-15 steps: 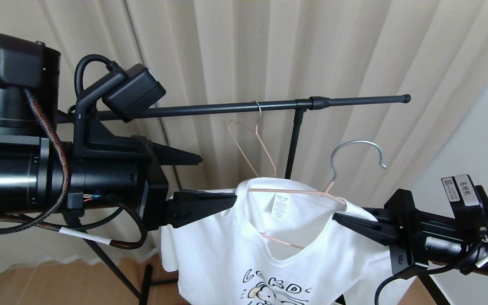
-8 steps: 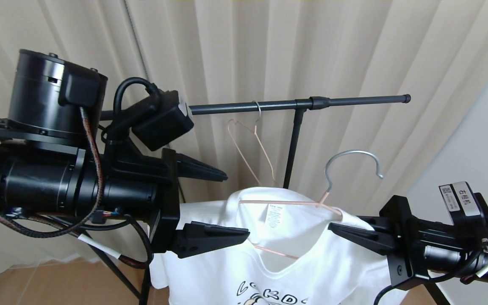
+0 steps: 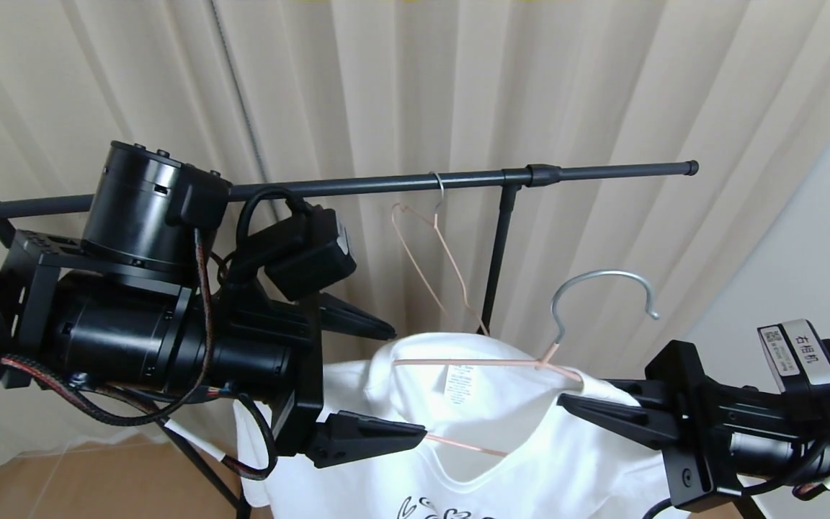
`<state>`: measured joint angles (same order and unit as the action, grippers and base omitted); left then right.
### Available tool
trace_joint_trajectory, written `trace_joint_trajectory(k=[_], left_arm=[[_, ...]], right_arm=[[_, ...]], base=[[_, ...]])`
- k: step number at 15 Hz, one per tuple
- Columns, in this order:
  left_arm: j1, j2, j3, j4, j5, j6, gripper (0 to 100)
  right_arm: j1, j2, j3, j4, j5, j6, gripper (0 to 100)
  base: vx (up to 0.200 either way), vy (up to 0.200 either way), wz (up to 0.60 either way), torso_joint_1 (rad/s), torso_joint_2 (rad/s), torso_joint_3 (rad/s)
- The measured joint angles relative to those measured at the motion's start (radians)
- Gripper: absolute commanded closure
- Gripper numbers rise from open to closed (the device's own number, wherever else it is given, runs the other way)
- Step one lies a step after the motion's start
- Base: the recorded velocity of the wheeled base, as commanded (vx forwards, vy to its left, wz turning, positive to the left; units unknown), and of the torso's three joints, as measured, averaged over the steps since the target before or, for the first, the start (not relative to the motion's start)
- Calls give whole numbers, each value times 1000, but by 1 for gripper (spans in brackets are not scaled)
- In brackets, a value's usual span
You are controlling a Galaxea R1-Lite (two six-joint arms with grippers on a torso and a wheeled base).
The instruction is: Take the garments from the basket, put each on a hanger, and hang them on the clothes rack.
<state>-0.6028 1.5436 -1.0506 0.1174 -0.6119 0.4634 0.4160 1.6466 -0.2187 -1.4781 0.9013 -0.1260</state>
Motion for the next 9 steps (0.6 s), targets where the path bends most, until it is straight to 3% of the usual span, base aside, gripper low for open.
trace_joint_trajectory(k=[7,8,9], left_arm=[[-1,25,19,-3,1,27,0],[-1,27,19,-3,1,27,100],[-1,27,19,-3,1,27,100]], right_arm=[[13,-28,7,1,-1,-1,100],[13,-29,9,1,-1,-1,100],[14,-30,9,0,-1,-1,100]], base=[[0,0,0,0,0,0],[0,0,0,0,0,0],[0,0,0,0,0,0]])
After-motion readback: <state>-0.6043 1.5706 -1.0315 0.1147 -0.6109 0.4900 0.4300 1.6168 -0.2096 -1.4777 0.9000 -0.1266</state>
